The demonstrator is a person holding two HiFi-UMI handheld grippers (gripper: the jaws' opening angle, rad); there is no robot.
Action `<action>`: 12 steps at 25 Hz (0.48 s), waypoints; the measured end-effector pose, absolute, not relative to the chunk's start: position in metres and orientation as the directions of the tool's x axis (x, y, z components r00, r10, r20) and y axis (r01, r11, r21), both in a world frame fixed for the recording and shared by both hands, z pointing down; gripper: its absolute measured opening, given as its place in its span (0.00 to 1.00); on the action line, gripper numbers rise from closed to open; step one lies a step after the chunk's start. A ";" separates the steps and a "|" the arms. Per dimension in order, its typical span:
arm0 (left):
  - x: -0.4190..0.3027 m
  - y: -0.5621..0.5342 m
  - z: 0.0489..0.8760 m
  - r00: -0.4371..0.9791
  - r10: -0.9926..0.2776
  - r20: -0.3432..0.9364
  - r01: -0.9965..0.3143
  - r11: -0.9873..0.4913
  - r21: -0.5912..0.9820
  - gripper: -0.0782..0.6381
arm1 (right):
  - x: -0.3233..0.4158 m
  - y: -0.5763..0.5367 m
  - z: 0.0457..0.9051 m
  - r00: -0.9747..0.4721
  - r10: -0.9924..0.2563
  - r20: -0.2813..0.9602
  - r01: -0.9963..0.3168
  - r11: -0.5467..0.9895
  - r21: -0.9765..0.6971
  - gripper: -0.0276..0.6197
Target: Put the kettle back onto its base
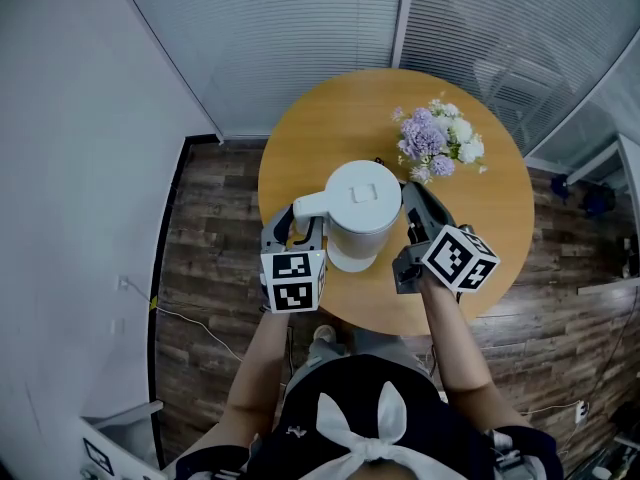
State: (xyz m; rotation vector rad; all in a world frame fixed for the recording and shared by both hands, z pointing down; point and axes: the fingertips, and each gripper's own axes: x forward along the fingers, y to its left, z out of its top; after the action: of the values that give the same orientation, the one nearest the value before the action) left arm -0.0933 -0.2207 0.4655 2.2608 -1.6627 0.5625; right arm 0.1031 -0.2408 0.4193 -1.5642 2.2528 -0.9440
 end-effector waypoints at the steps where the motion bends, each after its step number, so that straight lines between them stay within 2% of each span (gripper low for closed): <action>1: -0.093 -0.220 0.467 0.262 -0.844 0.469 -0.954 -0.299 -0.005 0.37 | 0.103 -0.241 0.421 -0.398 -0.903 0.164 -0.747 0.216 -0.628 0.12; 12: -0.092 -0.213 0.480 0.253 -0.832 0.493 -0.958 -0.288 0.005 0.37 | 0.105 -0.237 0.433 -0.411 -0.893 0.185 -0.739 0.207 -0.641 0.12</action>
State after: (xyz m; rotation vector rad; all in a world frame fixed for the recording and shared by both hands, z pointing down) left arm -0.0917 -0.2132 0.4796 2.2248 -1.6525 0.5818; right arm 0.1047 -0.2371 0.4331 -1.5567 2.2548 -0.9934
